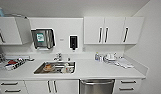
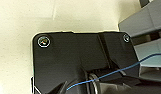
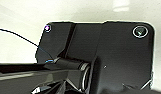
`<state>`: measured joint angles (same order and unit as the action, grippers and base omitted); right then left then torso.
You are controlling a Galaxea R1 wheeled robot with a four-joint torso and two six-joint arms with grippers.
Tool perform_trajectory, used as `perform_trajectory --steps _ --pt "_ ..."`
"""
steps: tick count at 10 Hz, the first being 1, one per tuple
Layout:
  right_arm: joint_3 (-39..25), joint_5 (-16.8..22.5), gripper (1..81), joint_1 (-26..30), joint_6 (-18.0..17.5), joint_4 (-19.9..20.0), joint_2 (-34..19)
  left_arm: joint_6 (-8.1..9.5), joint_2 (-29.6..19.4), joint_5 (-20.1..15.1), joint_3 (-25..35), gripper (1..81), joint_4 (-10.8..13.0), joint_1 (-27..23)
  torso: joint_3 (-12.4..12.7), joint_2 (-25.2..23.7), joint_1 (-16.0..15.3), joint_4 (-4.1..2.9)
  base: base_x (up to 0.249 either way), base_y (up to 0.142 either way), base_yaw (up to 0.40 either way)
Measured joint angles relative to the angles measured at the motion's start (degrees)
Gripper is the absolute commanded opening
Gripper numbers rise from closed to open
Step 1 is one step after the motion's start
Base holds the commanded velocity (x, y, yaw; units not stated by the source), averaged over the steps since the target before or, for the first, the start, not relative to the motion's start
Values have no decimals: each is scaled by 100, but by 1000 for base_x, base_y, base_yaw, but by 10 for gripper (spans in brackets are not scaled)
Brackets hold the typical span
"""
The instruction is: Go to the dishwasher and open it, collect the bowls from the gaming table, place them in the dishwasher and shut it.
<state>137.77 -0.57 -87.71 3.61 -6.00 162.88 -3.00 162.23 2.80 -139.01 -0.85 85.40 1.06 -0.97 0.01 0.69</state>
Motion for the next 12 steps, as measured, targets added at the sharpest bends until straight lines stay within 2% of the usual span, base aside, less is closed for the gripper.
perform_trajectory --steps 10,12 --pt "0 6 811 -7 0 0 2 2 1 -5 0 811 -2 5 0 0 0 0 89 0 0" --pt "0 5 811 -5 0 0 -1 0 6 -5 0 811 0 5 0 0 0 0 87 64 0"
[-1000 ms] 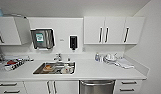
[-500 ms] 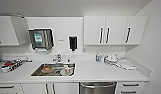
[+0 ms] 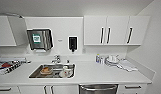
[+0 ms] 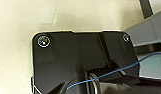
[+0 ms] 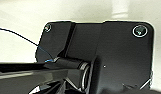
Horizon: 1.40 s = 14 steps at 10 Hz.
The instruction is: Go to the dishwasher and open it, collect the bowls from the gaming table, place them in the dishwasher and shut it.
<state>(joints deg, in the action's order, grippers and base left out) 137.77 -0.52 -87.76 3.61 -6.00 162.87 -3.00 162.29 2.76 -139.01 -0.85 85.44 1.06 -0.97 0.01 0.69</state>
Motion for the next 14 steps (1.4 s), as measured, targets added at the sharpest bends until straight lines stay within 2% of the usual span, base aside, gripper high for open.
perform_trajectory --steps 7,14 --pt "0 0 811 -2 0 0 1 2 11 0 6 811 0 0 0 0 0 0 87 63 0" --pt "2 0 811 -16 0 0 1 2 9 2 6 811 0 -2 0 0 2 0 99 0 0"
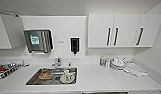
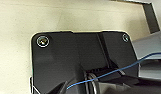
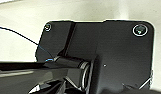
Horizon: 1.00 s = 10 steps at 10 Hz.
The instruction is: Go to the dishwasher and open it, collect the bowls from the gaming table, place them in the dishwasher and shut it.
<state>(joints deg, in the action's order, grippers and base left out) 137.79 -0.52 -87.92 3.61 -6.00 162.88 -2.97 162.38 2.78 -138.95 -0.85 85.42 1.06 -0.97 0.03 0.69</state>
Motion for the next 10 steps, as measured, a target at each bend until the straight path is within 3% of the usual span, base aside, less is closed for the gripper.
perform_trajectory --steps 7,10 --pt "0 0 811 -4 0 0 20 0 2 -2 0 811 0 2 0 0 0 0 109 0 0" --pt "2 -35 811 24 0 0 18 -2 2 22 0 811 0 -41 -2 4 -6 0 0 0 0"
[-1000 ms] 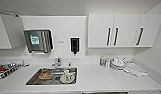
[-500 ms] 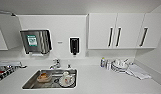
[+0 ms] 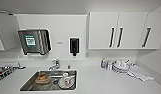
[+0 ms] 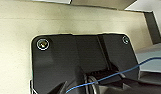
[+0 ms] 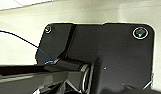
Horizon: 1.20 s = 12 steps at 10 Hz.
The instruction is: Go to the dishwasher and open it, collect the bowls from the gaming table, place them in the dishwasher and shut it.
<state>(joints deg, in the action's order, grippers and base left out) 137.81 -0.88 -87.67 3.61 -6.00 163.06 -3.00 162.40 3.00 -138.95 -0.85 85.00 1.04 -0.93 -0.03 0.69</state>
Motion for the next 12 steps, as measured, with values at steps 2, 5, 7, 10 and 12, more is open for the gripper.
perform_trajectory --steps 2,5,7,10,12 --pt "0 85 811 -39 -2 2 0 2 2 -30 -2 811 -2 60 0 0 2 0 0 0 0" --pt "-22 288 811 50 -23 2 -11 22 -112 -16 35 811 -5 44 0 0 2 0 0 0 0" --pt "-339 382 811 55 -28 2 -178 24 -512 38 196 811 -5 41 0 0 2 0 0 0 0" --pt "-1240 390 811 72 -45 13 -746 22 -1130 262 1150 811 -5 39 0 0 3 0 0 0 0" --pt "-1948 388 811 121 -69 57 -1287 22 -1709 483 2087 811 -2 -4 0 -13 -2 0 0 0 0"
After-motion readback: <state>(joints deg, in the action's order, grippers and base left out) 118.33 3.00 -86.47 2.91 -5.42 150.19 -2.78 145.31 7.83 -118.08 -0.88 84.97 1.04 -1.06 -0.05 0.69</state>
